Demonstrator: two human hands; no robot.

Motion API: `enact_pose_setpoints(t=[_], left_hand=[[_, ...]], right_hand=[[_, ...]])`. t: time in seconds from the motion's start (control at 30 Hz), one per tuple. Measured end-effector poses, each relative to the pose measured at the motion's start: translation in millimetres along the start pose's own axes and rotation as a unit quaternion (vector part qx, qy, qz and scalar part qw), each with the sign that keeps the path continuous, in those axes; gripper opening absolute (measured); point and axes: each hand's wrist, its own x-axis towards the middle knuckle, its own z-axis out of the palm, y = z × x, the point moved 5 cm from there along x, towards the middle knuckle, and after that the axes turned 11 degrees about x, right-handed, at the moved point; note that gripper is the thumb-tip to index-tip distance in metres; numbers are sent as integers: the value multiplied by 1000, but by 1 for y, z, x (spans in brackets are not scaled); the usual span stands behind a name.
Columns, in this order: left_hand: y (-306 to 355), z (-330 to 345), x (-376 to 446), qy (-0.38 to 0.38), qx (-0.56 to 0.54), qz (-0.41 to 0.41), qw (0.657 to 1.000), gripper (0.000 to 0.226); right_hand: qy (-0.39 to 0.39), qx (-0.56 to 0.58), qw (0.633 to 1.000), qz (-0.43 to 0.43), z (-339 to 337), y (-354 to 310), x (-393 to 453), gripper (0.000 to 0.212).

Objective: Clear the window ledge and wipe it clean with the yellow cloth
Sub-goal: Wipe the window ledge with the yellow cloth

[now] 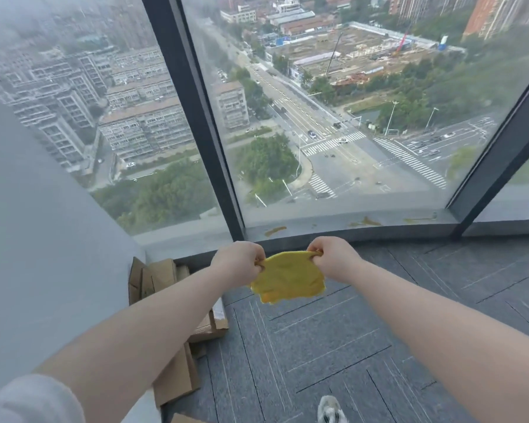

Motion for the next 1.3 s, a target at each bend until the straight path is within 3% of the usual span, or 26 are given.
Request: enact_pose_setpoints(t=[0.4,0.73,0.97,1.3], left_hand=[[-47,-16,213,-38,-5,-54,998,21],[-100,22,375,-67,-29,-27,997,16],[-136,98,474,-80,-34,-77,993,18],[-169,305,612,-73,-84,-159,981,18]], right_hand=[[-79,-47,996,6,-39,4,227,23],[-99,-64,992,36,-31,22,396,35],[-136,-59,988,31,19,72,521,34],[-169,-82,982,-18,146,221,679,34]])
